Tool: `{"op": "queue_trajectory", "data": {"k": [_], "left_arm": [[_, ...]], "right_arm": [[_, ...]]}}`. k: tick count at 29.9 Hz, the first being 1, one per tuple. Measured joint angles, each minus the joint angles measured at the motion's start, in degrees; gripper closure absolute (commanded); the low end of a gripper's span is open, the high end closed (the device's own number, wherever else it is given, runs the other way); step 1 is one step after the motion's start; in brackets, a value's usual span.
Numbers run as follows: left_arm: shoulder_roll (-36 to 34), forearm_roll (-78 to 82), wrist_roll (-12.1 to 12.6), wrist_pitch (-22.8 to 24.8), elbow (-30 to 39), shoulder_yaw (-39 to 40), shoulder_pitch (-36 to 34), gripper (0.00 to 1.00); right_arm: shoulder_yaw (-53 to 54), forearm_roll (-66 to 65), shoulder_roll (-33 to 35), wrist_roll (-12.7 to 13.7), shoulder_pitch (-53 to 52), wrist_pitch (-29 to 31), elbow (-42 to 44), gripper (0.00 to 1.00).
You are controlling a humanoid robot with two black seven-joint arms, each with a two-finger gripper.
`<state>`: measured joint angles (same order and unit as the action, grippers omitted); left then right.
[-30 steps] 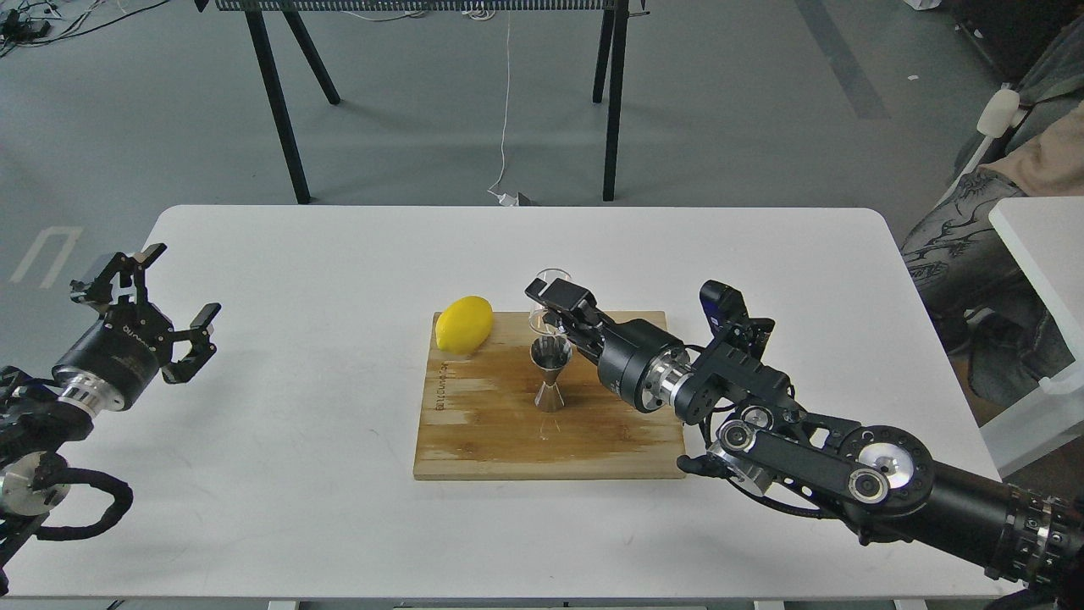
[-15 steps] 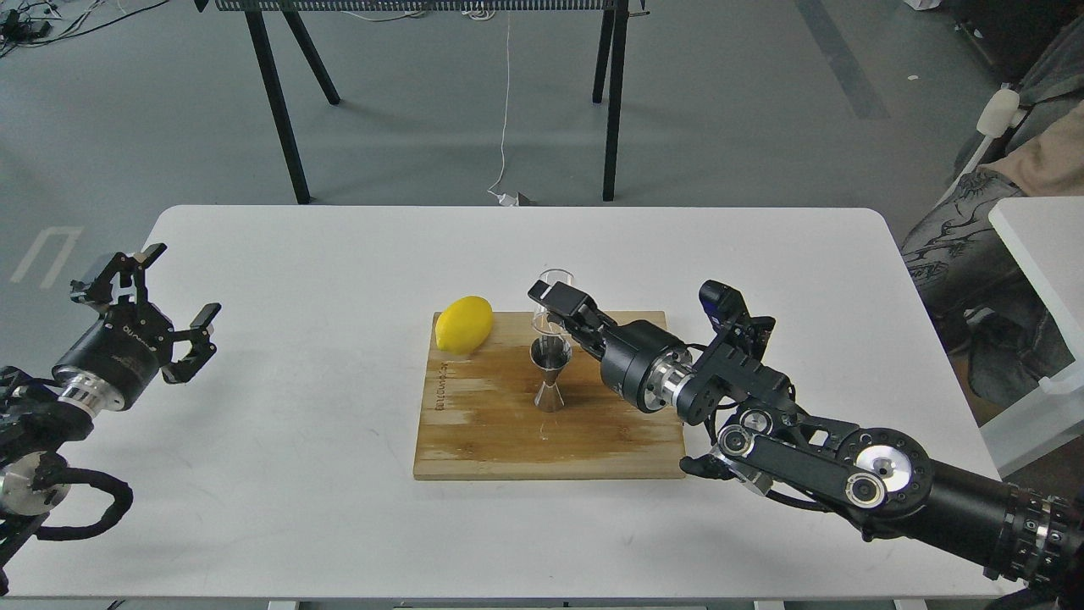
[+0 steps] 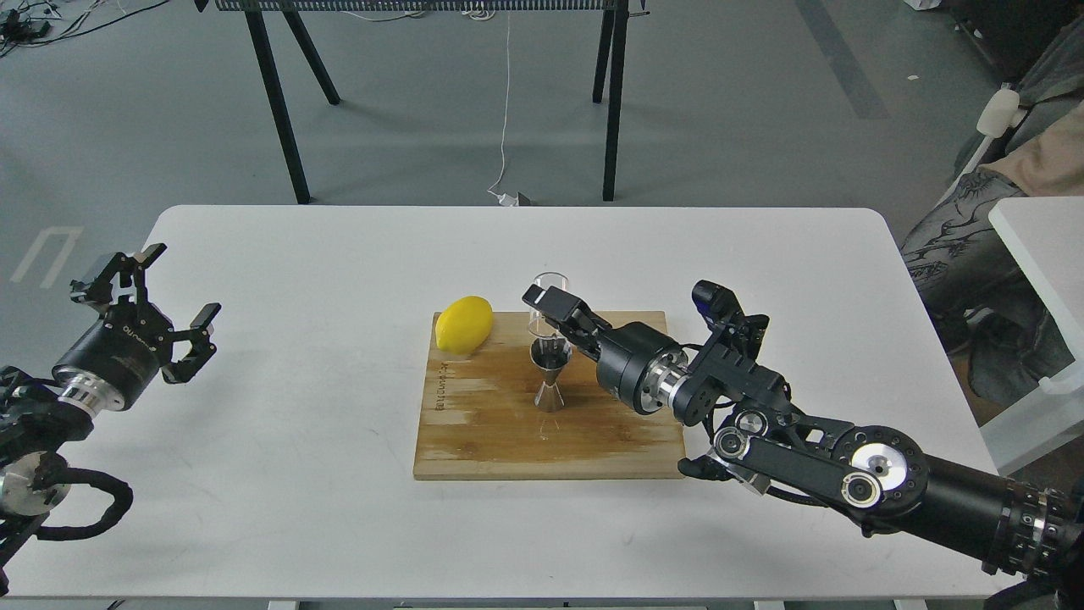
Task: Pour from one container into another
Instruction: 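Bring the glass back down to the table with the right gripper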
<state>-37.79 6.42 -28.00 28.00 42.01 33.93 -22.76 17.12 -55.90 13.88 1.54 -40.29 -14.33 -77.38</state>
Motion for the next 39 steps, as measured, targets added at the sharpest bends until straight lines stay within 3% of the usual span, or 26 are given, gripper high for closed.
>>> {"op": "queue_trajectory", "data": {"k": [11,17,29,39], "left_arm": [[0.0,0.0,0.0,0.0,0.0,0.0,0.0,0.01],[0.0,0.0,0.0,0.0,0.0,0.0,0.08,0.01],[0.19,0.0,0.0,0.0,-0.44,-0.08,0.12,0.01],[0.87,0.0,0.0,0.0,-0.54,-0.09,0.04,0.01]], "right_arm": [[0.6,1.44,0.16,0.01,0.02,-0.27,-0.29,0.63],[5.9,10.46,0.59,0.07,1.97,-0.37,-2.29,0.64],[34.61,37.42,-2.49,0.27,17.25,-0.63,-7.34,0.64],[63.0,63.34,-3.61,0.66,31.29,-0.67,-4.95,0.65]]}}
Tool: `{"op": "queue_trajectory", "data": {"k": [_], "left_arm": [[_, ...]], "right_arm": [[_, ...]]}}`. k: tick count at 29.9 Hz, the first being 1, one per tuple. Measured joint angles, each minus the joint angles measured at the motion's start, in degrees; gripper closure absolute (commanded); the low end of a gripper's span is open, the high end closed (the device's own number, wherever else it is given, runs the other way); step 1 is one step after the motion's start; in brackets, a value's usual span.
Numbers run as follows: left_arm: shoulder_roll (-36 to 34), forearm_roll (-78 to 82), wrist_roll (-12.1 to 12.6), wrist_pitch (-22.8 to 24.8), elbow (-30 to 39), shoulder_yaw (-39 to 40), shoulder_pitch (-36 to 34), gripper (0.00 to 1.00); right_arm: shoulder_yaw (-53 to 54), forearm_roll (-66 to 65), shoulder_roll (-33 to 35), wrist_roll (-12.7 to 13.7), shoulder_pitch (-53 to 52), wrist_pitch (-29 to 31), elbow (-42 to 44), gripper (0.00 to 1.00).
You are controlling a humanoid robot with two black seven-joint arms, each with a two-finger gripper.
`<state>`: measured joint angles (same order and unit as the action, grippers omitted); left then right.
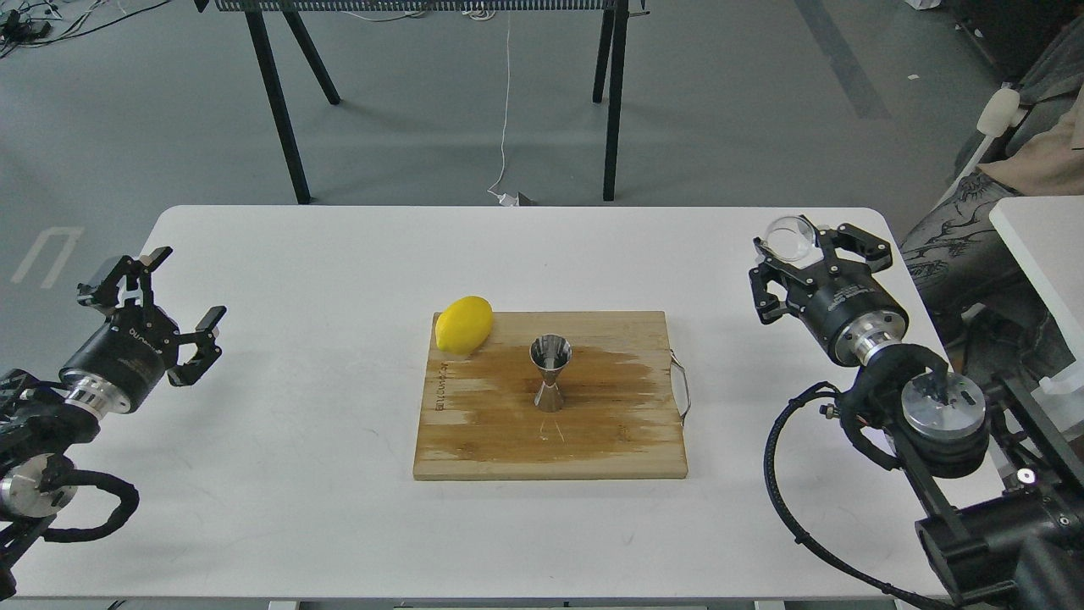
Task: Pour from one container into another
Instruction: 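Bring the glass back down to the table with the right gripper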
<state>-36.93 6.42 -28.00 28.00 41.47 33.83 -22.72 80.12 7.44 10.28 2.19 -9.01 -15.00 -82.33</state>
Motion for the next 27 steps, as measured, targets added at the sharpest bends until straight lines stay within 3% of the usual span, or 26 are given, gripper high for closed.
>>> {"op": "queue_trajectory", "data": {"k": [12,27], "left_arm": [[0.71,0.04,0.0,0.0,0.01,-1.13,0.05,0.01],[0.8,0.04,0.0,0.0,0.01,-1.21,0.05,0.01]], "right_arm": [[6.21,10.1,0.22,0.07,5.96,-0.46,10.8,0.65],[3.15,10.14,-0.41,1.15,7.23,-0.4,13.85,0.64]]}}
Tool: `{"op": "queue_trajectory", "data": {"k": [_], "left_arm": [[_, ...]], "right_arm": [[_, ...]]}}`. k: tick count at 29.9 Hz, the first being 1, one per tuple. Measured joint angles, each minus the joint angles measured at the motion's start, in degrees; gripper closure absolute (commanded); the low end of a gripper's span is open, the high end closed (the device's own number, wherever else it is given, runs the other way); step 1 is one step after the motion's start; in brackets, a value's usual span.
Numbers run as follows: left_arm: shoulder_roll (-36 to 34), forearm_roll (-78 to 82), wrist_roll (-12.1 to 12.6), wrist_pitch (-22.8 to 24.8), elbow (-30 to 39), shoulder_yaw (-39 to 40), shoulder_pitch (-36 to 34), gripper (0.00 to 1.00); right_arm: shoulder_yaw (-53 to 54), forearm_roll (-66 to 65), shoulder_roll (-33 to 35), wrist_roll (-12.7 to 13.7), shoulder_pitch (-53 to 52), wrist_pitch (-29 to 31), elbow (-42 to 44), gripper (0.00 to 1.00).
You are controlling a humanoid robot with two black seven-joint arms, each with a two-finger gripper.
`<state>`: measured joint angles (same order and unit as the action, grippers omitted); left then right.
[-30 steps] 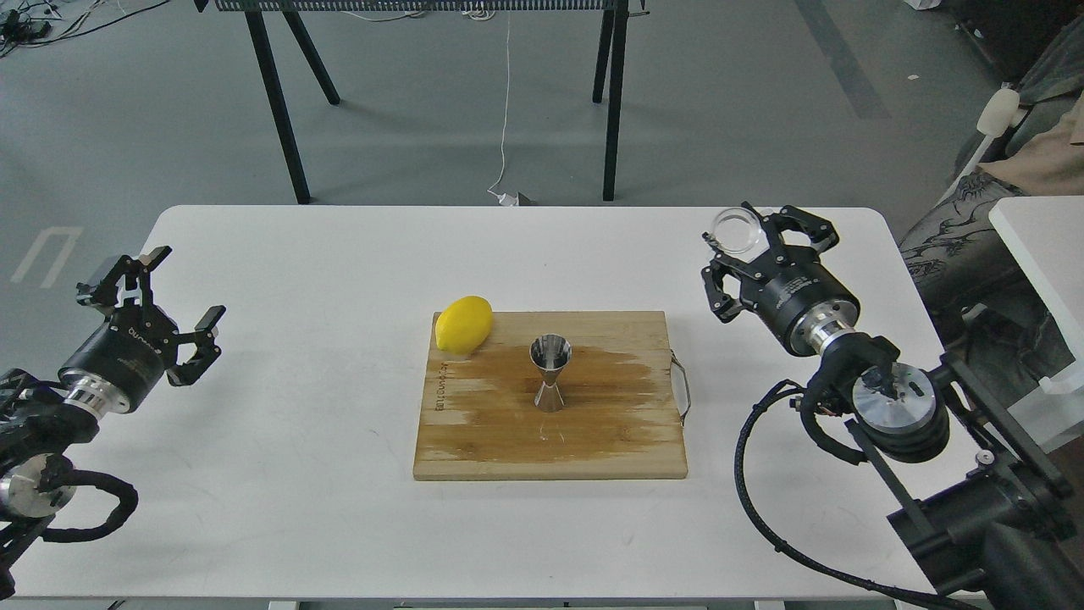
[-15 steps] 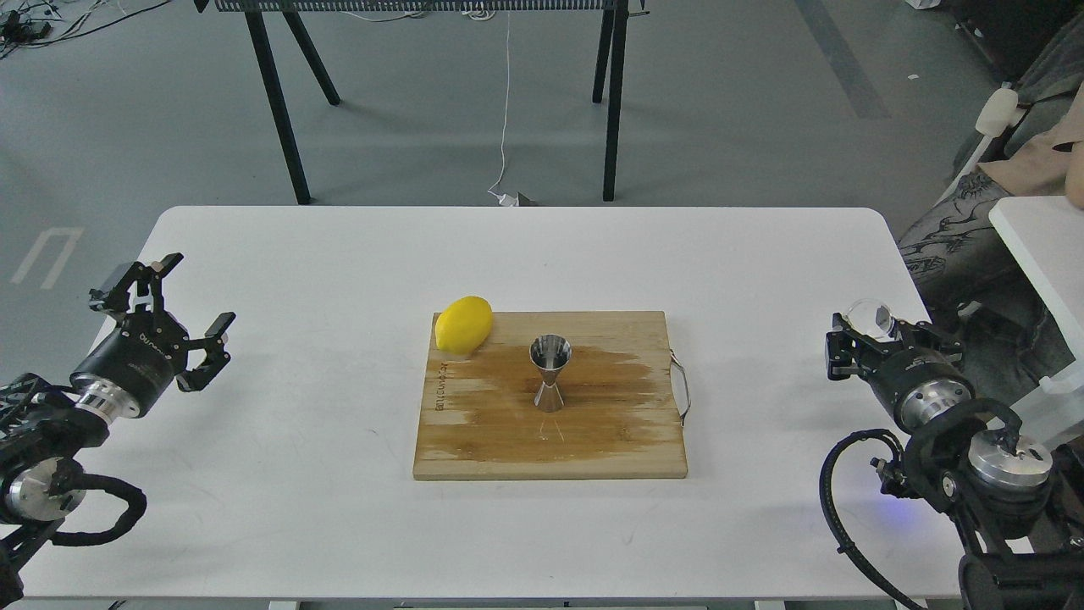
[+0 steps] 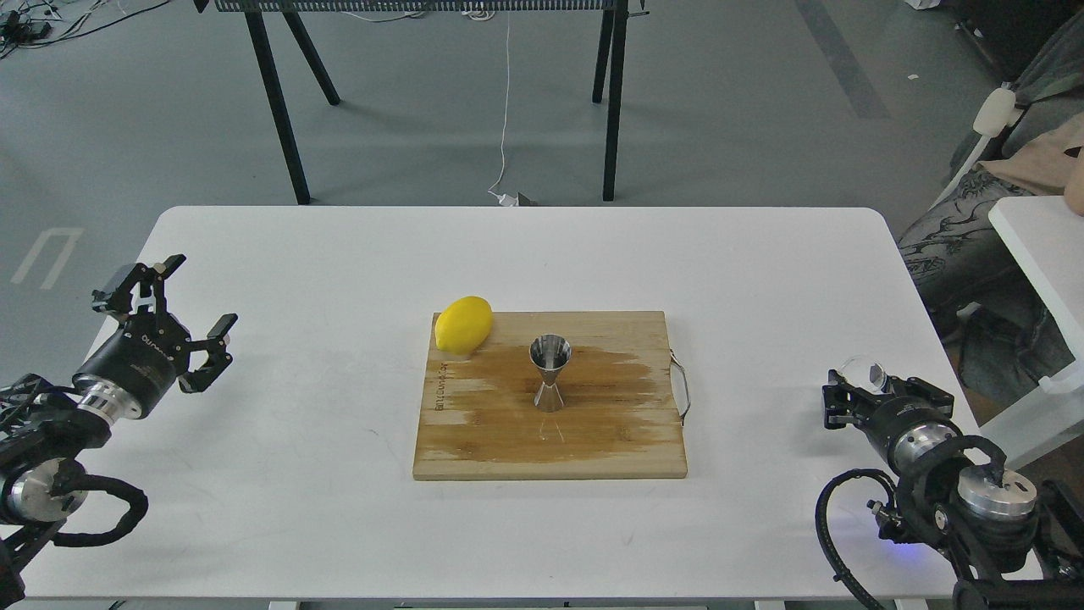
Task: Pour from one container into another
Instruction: 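Bring the glass back down to the table with the right gripper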
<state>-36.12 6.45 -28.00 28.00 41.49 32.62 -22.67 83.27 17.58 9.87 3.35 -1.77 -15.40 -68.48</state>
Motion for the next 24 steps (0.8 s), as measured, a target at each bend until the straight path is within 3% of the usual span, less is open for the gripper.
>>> {"op": "queue_trajectory", "data": {"k": [11,24], "left_arm": [[0.0,0.05,0.0,0.0,0.0,0.05,-0.03,0.01],[0.0,-0.01,0.0,0.0,0.0,0.08,-0.09,0.01]], "right_arm": [[-1.53,0.0,-1.29,0.43,-0.35,0.4,-0.18,0.62],[-1.78,0.0,-1.41,0.51,-0.43,0.43,-0.18,0.53]]}}
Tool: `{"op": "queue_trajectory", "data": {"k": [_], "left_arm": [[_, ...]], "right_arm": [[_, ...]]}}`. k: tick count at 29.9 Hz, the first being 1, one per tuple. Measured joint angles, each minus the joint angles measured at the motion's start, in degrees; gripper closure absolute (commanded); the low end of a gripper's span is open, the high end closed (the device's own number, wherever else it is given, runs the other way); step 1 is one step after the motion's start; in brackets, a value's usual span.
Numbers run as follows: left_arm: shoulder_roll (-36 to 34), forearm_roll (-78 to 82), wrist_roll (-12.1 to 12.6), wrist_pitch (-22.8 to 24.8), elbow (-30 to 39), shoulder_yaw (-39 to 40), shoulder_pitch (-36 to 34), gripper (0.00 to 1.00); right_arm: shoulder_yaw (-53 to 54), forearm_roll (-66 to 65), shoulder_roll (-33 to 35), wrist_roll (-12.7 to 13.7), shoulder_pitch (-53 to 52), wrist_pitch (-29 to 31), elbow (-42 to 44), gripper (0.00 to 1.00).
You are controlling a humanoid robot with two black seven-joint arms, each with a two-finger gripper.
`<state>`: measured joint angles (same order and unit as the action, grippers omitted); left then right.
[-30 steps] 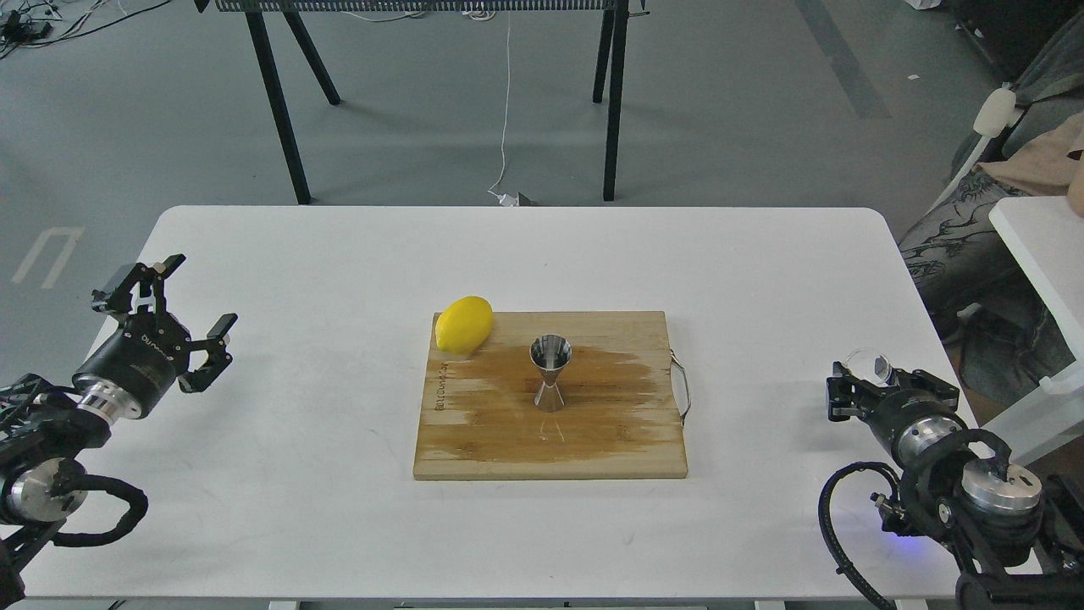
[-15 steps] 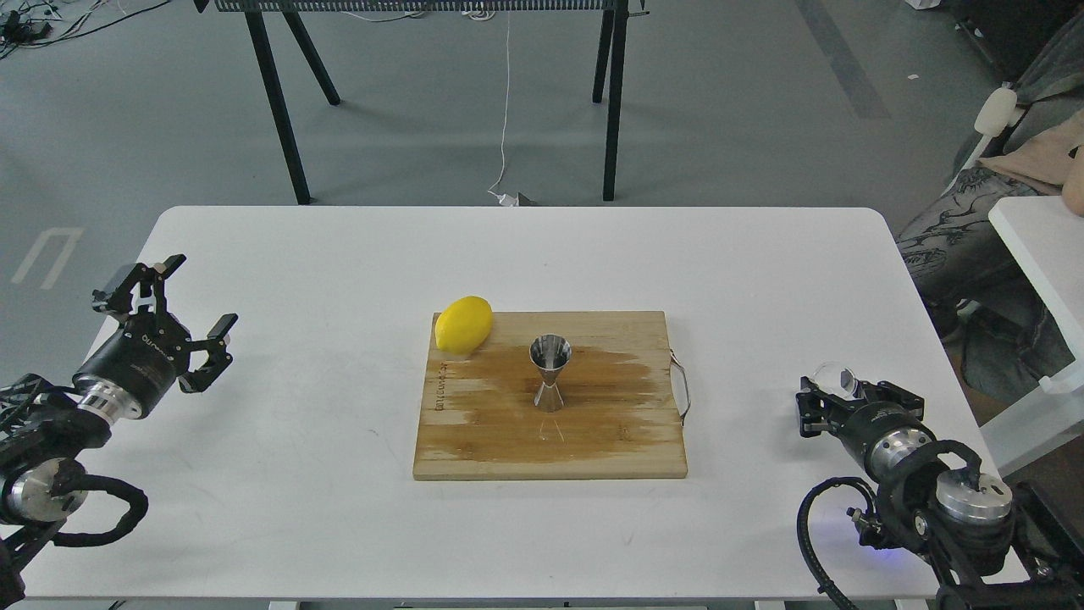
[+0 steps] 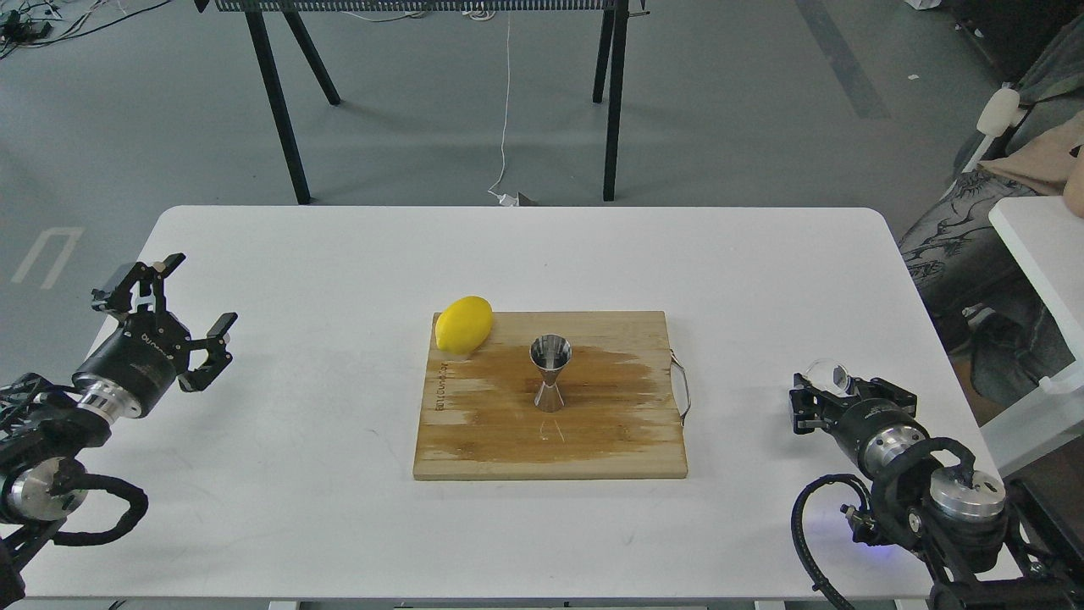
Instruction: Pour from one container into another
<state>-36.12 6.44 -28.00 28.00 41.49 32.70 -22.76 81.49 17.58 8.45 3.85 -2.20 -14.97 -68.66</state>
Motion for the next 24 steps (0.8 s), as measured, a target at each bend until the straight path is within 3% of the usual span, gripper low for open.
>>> {"op": "queue_trajectory", "data": {"k": [8,20,24], "left_arm": [[0.0,0.06,0.0,0.0,0.0,0.0,0.0,0.01],[0.0,0.03,0.0,0.0,-0.04,-0.09,0.0,0.01],[0.0,0.03,0.0,0.0,-0.04,-0.09,0.0,0.01]], "right_arm": [[-0.96,0.0,-0.02,-0.07,0.0,-0.14,0.0,0.46],[-0.99,-0.01,-0.02,-0.08,0.0,-0.4,0.0,0.28],[-0.99,-0.01,-0.02,-0.08,0.0,-0.42,0.0,0.18]]}}
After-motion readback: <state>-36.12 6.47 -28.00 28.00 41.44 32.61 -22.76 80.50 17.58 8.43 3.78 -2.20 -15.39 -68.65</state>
